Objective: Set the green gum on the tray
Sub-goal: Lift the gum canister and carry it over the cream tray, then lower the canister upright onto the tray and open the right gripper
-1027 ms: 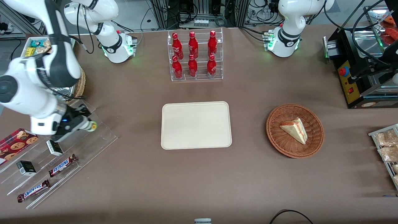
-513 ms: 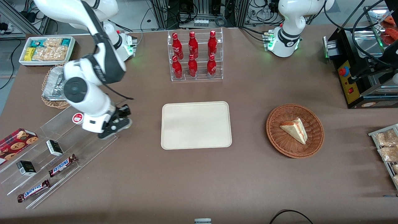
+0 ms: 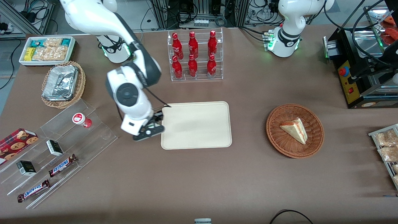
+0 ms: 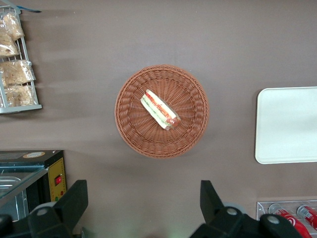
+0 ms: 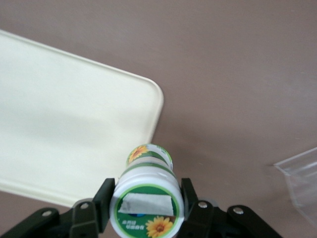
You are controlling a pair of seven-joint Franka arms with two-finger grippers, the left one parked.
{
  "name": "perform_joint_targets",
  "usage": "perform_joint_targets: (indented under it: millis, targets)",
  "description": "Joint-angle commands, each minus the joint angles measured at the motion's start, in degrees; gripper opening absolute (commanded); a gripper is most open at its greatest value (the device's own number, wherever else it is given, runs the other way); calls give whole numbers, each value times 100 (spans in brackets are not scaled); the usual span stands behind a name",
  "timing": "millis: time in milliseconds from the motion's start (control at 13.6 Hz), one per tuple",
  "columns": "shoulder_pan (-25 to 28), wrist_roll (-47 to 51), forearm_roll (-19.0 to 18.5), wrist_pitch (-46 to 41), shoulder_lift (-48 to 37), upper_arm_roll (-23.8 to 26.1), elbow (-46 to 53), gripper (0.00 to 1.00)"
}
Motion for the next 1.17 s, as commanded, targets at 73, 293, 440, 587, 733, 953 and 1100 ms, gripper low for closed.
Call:
perform_joint_targets:
  millis: [73,293,440,587,733,953,1100]
  targets:
    - [425,964,157,316,758,-55,760,0]
    - [706,1624,437,642,995,-55,804,0]
    - [856,1836,526,844,1110,-55,813,0]
    - [918,2012,535,976,1242,-55,813,0]
    - [979,2056,535,1012,1365,-55,813,0]
    - [1041,2065,553,1099,1497,-47,813,0]
    - [1050,2074,623,1187,1585,-47,813,0]
